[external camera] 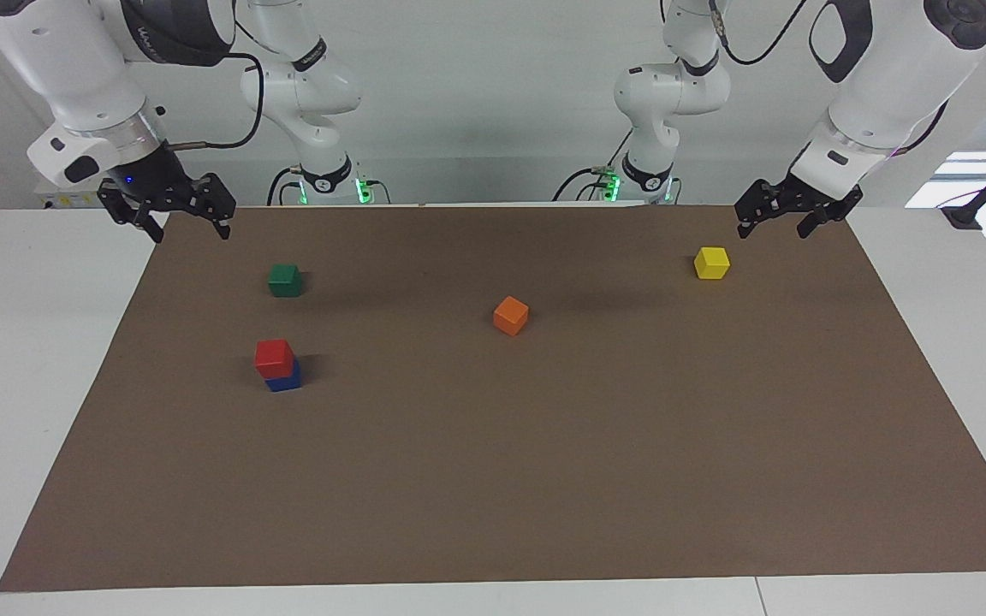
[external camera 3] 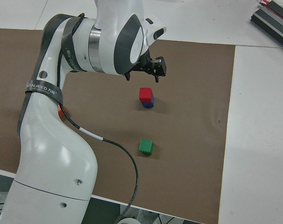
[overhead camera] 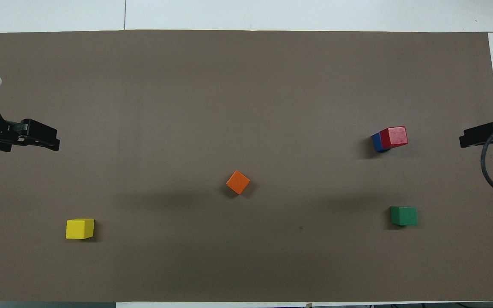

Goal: Transfer red block to right arm and stack on blue block

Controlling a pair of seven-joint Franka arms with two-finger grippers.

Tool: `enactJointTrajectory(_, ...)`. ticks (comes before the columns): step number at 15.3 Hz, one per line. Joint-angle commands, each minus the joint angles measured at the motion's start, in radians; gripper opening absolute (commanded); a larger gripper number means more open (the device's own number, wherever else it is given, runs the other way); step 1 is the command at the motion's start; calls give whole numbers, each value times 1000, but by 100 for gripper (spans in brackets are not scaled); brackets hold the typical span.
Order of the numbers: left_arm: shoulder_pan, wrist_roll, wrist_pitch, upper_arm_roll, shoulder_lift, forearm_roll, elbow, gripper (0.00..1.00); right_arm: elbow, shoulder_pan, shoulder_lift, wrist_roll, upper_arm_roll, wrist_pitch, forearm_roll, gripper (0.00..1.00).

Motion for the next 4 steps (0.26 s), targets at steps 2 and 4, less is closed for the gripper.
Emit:
enactJointTrajectory(2, -1, -4, 4, 5, -21, 0, -23, 100, -18, -3, -9, 7, 6, 23, -17, 100)
enactJointTrajectory(4, -1, -4, 4, 6, -21, 0, -23, 100, -18, -3, -9, 7, 6, 23, -17, 100)
